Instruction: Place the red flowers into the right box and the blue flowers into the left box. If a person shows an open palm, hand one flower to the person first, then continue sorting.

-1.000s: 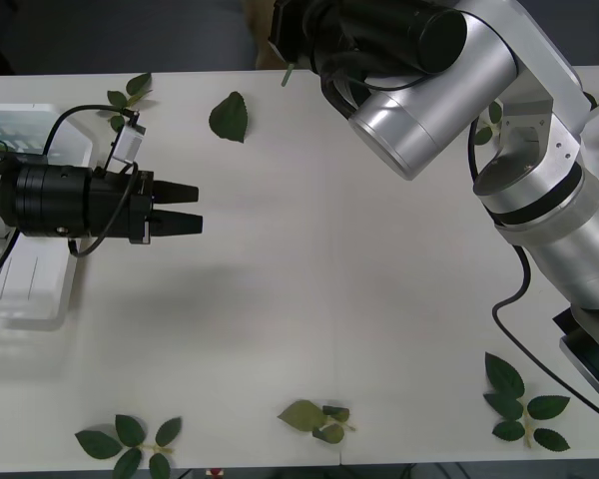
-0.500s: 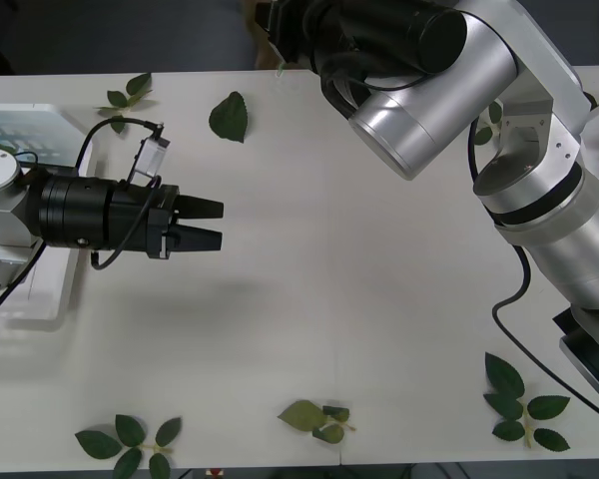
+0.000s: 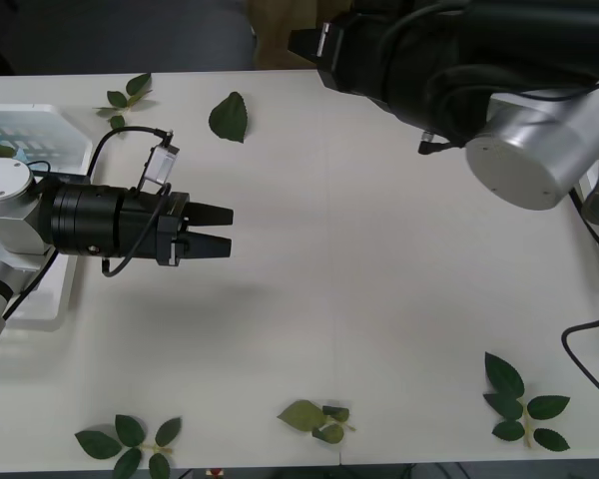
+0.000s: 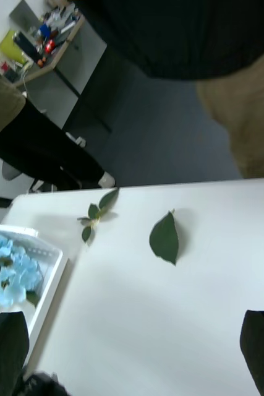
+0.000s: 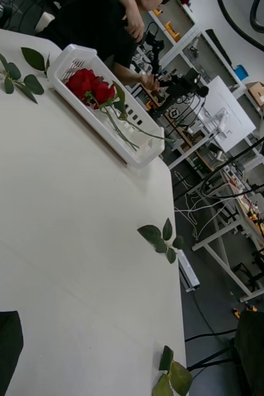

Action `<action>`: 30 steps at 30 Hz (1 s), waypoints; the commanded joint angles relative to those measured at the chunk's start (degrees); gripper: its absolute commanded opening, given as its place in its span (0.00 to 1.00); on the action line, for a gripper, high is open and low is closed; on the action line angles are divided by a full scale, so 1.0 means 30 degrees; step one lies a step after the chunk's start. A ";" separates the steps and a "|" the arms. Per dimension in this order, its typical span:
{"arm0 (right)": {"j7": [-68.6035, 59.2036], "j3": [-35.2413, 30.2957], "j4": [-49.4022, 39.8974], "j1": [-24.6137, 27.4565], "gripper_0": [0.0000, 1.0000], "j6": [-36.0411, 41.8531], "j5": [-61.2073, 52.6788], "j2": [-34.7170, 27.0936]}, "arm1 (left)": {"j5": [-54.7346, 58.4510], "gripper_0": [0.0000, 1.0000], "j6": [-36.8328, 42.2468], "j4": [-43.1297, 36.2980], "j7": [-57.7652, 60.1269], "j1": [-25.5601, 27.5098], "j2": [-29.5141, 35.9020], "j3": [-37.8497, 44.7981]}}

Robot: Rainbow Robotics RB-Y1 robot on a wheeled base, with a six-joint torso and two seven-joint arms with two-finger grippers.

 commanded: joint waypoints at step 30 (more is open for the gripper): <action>3.7441 -0.6023 1.3283 0.3223 0.99 0.8616 -2.3372 -0.1119 | 0.0239 1.00 0.0124 -0.0591 -0.1315 0.0501 -0.0245 -0.0351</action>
